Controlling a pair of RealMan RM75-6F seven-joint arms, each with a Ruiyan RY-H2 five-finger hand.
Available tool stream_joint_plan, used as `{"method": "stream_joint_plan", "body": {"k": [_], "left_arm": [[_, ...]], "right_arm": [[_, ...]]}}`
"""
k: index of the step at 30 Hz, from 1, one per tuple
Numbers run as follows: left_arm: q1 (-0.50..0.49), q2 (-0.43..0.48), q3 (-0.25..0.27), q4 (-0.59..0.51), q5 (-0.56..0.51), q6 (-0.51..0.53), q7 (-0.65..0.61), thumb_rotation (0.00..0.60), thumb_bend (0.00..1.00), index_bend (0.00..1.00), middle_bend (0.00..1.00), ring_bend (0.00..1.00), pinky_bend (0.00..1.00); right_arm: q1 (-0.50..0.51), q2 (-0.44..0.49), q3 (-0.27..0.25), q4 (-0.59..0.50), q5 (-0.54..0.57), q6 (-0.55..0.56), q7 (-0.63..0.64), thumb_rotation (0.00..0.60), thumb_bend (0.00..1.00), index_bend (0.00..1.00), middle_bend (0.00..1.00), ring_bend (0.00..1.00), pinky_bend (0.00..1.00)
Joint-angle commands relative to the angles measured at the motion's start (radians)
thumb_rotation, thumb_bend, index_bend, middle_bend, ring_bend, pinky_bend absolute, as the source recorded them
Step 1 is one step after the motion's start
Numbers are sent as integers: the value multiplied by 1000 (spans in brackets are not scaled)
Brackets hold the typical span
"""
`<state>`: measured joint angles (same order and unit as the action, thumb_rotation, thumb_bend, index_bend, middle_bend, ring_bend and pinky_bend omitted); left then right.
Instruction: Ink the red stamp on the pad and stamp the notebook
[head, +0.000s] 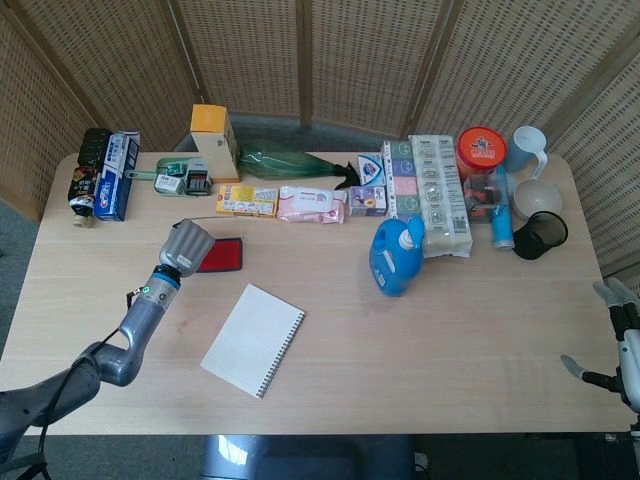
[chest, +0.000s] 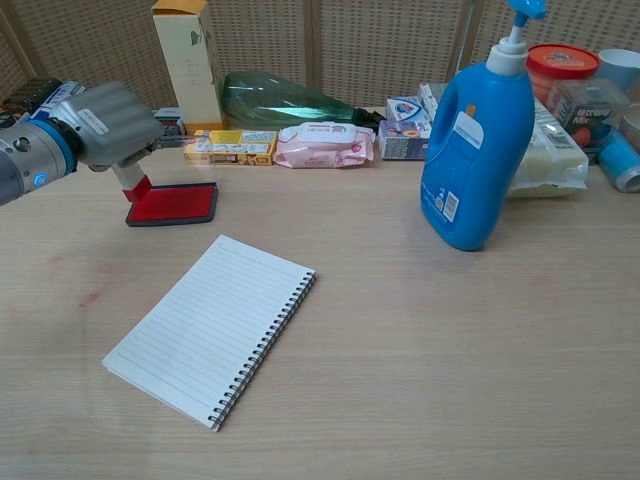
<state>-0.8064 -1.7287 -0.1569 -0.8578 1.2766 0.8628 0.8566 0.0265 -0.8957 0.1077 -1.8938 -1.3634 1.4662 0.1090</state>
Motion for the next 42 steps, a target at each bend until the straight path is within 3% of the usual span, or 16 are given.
{"method": "stream_joint_plan", "body": {"k": [1, 14, 30, 37, 42], "left_arm": [[-10, -20, 7, 24, -1, -6, -6, 600, 348, 716, 1000, 1000, 1000], [-42, -131, 26, 168, -9, -43, -32, 600, 348, 716, 1000, 1000, 1000], [-33, -138, 28, 188, -12, -21, -49, 600, 350, 716, 1000, 1000, 1000], [-32, -91, 19, 113, 6, 41, -51, 600, 350, 716, 1000, 1000, 1000], [-30, 18, 14, -65, 39, 117, -2, 600, 351, 717, 1000, 1000, 1000]], "right_arm": [[1, 1, 1, 1, 4, -2, 2, 600, 160, 0, 0, 0, 0], [2, 7, 6, 4, 13, -8, 19, 600, 160, 0, 0, 0, 0], [0, 14, 4, 6, 5, -10, 41, 600, 160, 0, 0, 0, 0], [0, 14, 5, 5, 7, -12, 38, 600, 160, 0, 0, 0, 0], [1, 13, 2, 3, -1, -14, 36, 600, 160, 0, 0, 0, 0]]}}
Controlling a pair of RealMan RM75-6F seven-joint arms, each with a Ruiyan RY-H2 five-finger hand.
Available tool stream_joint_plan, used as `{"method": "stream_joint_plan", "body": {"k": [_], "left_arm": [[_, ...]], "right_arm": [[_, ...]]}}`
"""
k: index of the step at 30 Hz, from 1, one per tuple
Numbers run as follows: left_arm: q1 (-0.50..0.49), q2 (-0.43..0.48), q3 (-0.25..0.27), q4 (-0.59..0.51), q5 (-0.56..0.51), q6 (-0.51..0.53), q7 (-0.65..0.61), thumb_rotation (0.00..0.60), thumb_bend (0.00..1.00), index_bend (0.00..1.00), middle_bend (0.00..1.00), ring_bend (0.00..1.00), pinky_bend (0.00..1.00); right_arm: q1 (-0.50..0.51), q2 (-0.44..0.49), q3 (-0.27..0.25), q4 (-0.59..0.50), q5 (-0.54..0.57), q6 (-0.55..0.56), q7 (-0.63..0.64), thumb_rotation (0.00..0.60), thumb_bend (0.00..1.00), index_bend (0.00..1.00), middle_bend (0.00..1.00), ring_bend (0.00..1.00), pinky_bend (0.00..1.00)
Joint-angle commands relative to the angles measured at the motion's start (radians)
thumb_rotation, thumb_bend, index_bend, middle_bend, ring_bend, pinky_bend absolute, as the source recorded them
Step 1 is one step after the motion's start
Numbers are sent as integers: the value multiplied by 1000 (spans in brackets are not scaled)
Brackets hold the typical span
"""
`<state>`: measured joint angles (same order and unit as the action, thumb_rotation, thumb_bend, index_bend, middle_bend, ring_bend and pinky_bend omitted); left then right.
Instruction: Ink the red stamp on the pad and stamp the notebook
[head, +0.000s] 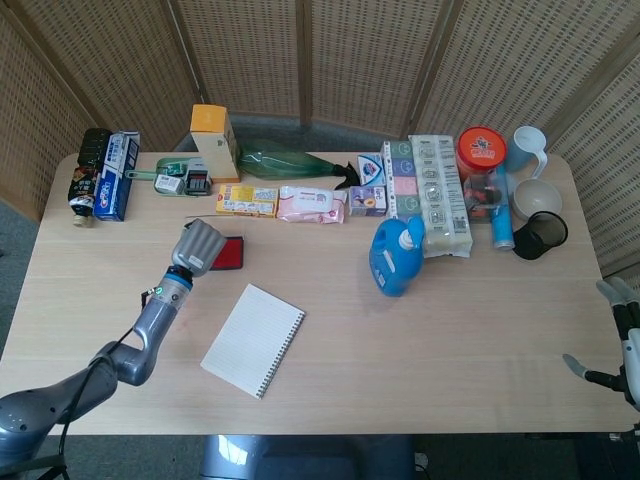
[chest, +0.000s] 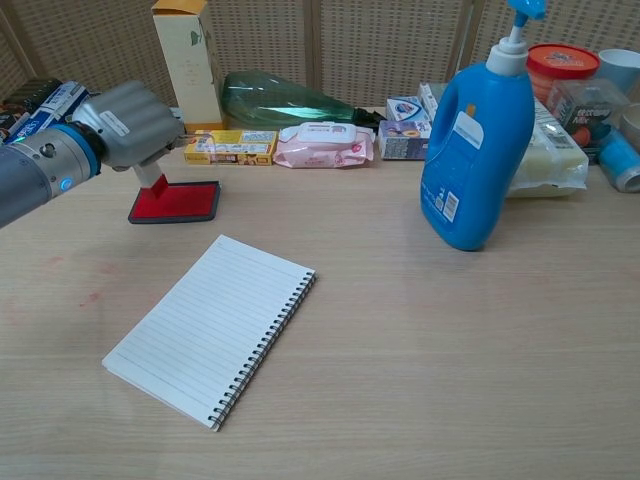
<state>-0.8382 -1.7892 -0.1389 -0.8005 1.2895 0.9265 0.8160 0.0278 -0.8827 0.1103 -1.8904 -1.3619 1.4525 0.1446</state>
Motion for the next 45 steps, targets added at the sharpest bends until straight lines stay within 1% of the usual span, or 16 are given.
{"method": "stream_joint_plan", "body": {"k": [1, 4, 6, 7, 10, 12, 17, 23, 26, 31, 39, 45], "left_arm": [[5, 108, -1, -180, 30, 62, 59, 600, 351, 716, 1000, 1000, 1000], [8, 162, 12, -308, 47, 82, 117, 600, 351, 716, 1000, 1000, 1000], [10, 177, 18, -359, 51, 91, 146, 600, 350, 716, 1000, 1000, 1000], [9, 180, 27, -402, 66, 102, 174, 600, 351, 716, 1000, 1000, 1000], [9, 171, 38, -477, 75, 117, 224, 600, 351, 716, 1000, 1000, 1000], [7, 158, 46, -500, 79, 118, 251, 600, 351, 716, 1000, 1000, 1000], [-3, 108, 70, -502, 89, 103, 297, 600, 350, 716, 1000, 1000, 1000], [-12, 40, 83, -488, 99, 90, 308, 600, 351, 716, 1000, 1000, 1000], [-15, -8, 77, -480, 80, 84, 336, 600, 353, 716, 1000, 1000, 1000], [-25, -61, 77, -450, 65, 70, 379, 600, 354, 716, 1000, 1000, 1000], [-21, -73, 69, -433, 44, 75, 401, 600, 355, 716, 1000, 1000, 1000], [-24, -89, 73, -421, 39, 67, 399, 600, 355, 716, 1000, 1000, 1000]], "right_arm": [[0, 0, -2, -1, -4, 0, 1, 600, 160, 0, 0, 0, 0], [-1, 1, -3, -3, -8, 1, 1, 600, 160, 0, 0, 0, 0], [-2, 1, -4, -3, -10, 2, 3, 600, 160, 0, 0, 0, 0], [-2, 2, -4, -4, -12, 3, 3, 600, 160, 0, 0, 0, 0], [-4, 4, -5, -6, -15, 6, 6, 600, 160, 0, 0, 0, 0], [-4, 5, -6, -6, -17, 6, 10, 600, 160, 0, 0, 0, 0], [-3, 8, -6, -3, -16, 2, 20, 600, 160, 0, 0, 0, 0], [-4, 13, -4, -1, -13, 2, 34, 600, 160, 0, 0, 0, 0], [-2, 14, -4, 1, -13, -4, 37, 600, 160, 0, 0, 0, 0], [-2, 14, -7, -1, -16, -4, 35, 600, 159, 0, 0, 0, 0], [-2, 18, -6, 0, -12, -6, 44, 600, 160, 0, 0, 0, 0], [-2, 19, -8, -1, -16, -6, 44, 600, 159, 0, 0, 0, 0]]}}
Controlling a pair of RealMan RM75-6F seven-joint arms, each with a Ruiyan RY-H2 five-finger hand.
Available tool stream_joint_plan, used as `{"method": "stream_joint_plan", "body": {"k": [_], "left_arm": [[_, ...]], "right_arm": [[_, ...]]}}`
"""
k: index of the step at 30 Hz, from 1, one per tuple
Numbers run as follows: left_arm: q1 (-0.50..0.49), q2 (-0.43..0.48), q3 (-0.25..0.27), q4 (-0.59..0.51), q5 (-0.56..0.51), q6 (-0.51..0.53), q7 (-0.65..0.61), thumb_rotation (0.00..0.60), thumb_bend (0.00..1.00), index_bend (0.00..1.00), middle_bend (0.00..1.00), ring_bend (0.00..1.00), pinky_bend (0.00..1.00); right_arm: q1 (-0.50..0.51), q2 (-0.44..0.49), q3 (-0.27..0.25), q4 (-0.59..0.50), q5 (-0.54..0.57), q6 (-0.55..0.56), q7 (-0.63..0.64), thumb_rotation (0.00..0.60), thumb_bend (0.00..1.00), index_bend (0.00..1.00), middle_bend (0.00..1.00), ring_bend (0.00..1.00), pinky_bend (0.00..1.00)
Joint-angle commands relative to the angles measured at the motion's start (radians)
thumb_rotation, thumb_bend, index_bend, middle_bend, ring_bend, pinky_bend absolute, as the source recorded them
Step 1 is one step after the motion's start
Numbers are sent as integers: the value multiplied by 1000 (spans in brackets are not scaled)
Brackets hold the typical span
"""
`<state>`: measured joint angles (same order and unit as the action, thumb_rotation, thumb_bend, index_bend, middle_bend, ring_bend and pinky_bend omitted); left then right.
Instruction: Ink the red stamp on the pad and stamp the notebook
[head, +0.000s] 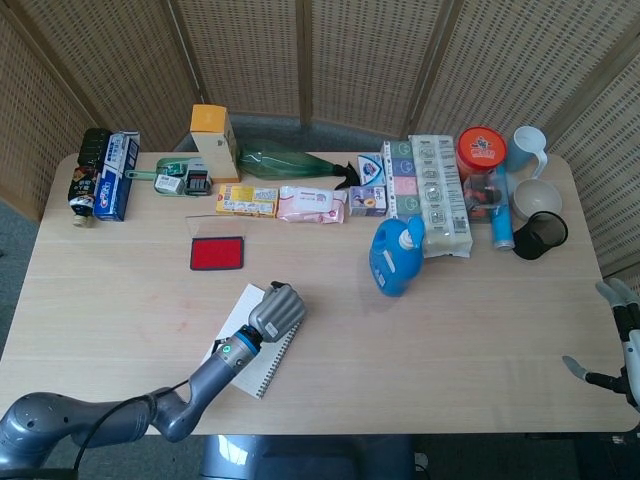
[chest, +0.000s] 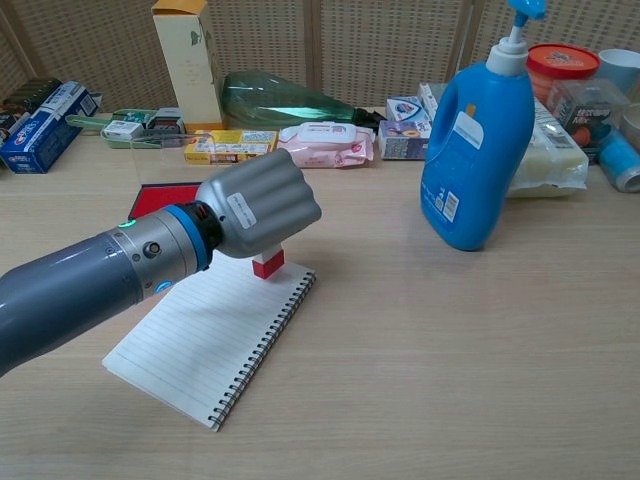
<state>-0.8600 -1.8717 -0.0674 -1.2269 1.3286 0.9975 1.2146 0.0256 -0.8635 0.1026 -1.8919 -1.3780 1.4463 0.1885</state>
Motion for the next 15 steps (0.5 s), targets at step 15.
{"method": "stream_joint_plan", "body": {"k": [15], "left_arm": [[-9, -65, 13, 63, -15, -30, -4, 600, 354, 716, 1000, 1000, 1000]], "right_arm": [[-1, 5, 1, 3, 0, 0, 16, 600, 160, 0, 0, 0, 0]]}}
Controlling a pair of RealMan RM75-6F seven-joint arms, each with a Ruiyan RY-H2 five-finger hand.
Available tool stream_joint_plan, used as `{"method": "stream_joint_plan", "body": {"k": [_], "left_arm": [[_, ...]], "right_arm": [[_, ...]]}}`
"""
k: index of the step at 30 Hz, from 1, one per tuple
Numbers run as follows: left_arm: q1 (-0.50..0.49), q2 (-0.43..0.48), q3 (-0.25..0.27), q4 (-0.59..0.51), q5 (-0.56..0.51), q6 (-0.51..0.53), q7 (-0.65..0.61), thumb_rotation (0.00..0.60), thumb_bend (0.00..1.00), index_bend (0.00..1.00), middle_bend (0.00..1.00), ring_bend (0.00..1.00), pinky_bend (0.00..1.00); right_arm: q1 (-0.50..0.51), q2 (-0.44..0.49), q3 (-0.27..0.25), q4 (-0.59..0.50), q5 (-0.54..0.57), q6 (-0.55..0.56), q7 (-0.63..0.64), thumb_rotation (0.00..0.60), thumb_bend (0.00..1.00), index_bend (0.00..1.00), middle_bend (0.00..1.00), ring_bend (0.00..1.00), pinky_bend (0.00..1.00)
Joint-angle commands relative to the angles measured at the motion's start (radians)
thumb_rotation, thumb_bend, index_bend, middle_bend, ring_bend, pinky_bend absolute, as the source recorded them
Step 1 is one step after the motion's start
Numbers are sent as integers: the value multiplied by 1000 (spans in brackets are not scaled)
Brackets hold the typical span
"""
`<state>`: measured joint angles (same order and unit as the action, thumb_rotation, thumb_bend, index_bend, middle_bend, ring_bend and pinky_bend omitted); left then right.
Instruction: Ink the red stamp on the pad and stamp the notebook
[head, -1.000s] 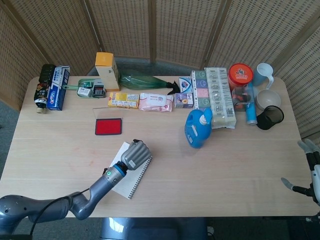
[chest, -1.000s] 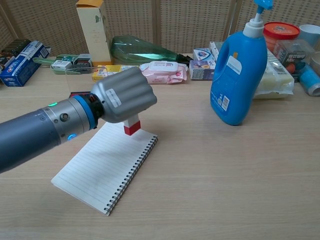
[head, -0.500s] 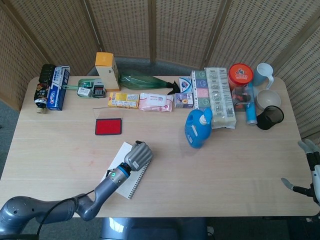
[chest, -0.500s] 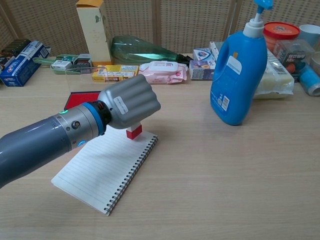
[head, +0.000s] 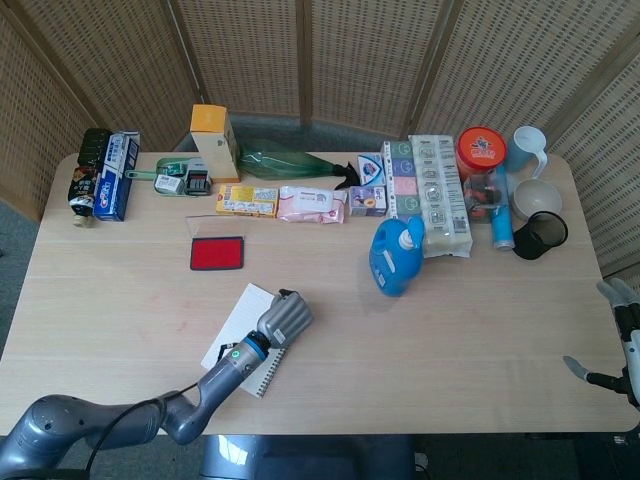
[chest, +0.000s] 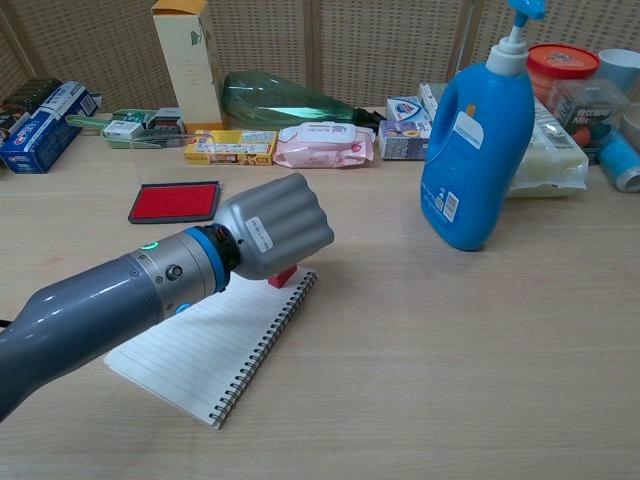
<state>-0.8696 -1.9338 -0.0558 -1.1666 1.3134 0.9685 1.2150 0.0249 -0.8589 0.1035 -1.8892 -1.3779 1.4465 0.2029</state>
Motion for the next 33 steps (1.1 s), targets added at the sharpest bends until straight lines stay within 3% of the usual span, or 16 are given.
{"method": "stream_joint_plan", "body": {"k": [1, 21, 26, 33], "left_arm": [[1, -5, 2, 4, 0, -2, -9, 600, 354, 716, 1000, 1000, 1000], [17, -35, 9, 61, 13, 5, -77, 600, 354, 717, 1000, 1000, 1000], [16, 26, -4, -24, 38, 48, -46, 600, 354, 716, 1000, 1000, 1000], [13, 192, -61, -230, 47, 115, 43, 600, 354, 716, 1000, 1000, 1000]], "right_arm": [[0, 1, 0, 1, 0, 0, 3, 600, 160, 0, 0, 0, 0], [-3, 2, -3, 0, -9, 5, 4, 600, 160, 0, 0, 0, 0], [-3, 1, -5, -1, -12, 6, 1, 600, 159, 0, 0, 0, 0], [-2, 0, -8, -6, -20, 6, -5, 600, 160, 0, 0, 0, 0]]}}
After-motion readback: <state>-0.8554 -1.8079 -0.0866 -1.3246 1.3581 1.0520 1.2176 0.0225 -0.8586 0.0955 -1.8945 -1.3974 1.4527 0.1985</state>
